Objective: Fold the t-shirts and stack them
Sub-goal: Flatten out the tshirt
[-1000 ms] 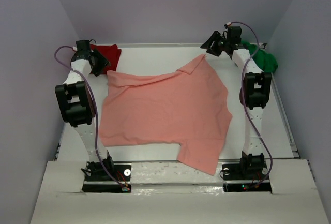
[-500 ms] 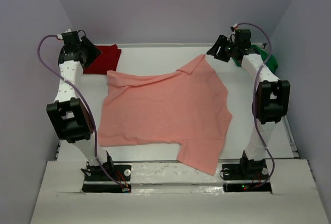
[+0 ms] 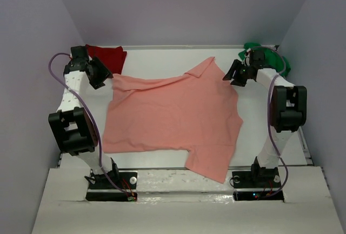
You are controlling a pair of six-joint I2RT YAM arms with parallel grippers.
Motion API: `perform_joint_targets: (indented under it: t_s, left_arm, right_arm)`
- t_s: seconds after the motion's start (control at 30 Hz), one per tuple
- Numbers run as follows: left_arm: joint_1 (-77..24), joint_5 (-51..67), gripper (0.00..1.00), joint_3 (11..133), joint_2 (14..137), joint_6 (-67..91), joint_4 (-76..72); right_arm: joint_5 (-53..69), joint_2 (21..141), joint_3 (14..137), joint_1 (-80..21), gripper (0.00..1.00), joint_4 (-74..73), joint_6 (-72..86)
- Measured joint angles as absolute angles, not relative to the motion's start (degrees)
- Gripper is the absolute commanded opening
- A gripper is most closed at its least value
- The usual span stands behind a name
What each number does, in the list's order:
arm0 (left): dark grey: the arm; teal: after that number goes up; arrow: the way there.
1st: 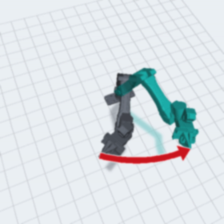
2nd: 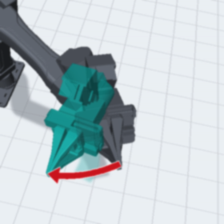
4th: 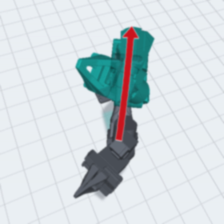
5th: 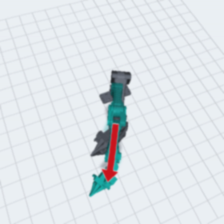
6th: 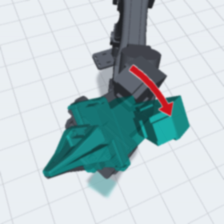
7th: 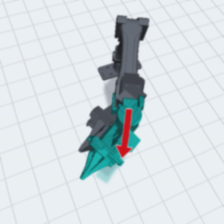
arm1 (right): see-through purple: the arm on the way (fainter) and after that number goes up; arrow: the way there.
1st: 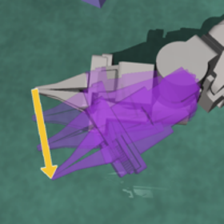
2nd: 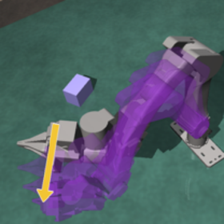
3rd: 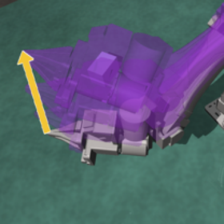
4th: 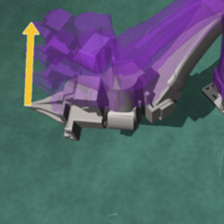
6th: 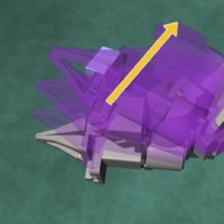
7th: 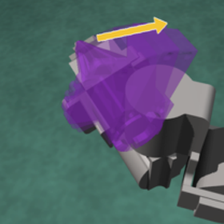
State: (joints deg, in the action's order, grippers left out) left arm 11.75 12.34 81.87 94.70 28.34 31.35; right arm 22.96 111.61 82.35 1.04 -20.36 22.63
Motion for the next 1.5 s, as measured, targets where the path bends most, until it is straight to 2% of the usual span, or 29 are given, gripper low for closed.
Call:
perform_joint_targets:
  t_s: [0.57, 0.8, 1.17, 1.27, 1.3, 1.4, 1.43, 1.5]
  left_arm:
    - [11.7, 13.4, 0.62, 77.8, 93.9, 25.9, 39.9]
    - [11.7, 12.8, 0.62, 77.3, 95.5, 25.3, 41.0]
    - [11.7, 12.0, 0.62, 77.3, 101.2, 25.3, 40.8]
    - [11.7, 11.3, 0.62, 77.4, 102.7, 25.3, 41.1]
    - [11.7, 10.9, 0.62, 77.6, 103.2, 25.2, 41.4]
    - [11.7, 9.6, 0.63, 78.6, 104.2, 24.9, 42.0]
    - [12.0, 9.1, 0.63, 79.2, 104.6, 24.7, 42.1]
    - [12.2, 8.6, 0.63, 79.9, 104.9, 24.5, 42.1]
  right_arm:
    - [16.6, 109.1, 76.1, 5.4, 0.61, -24.2, 19.4]
    - [16.9, 109.6, 76.1, 5.4, 0.54, -24.3, 19.7]
    - [19.9, 112.4, 75.9, 5.4, 0.55, -24.3, 20.8]
    - [21.2, 112.5, 75.3, 5.5, 0.37, -23.2, 20.9]
    - [21.6, 112.5, 74.9, 5.5, 0.26, -23.1, 21.1]
    - [22.6, 112.9, 74.0, 5.5, 0.11, -22.8, 21.5]
    - [23.2, 113.2, 73.8, 5.5, 0.0, -22.6, 21.6]
    - [23.9, 113.5, 73.7, 5.5, 0.0, -22.3, 21.8]
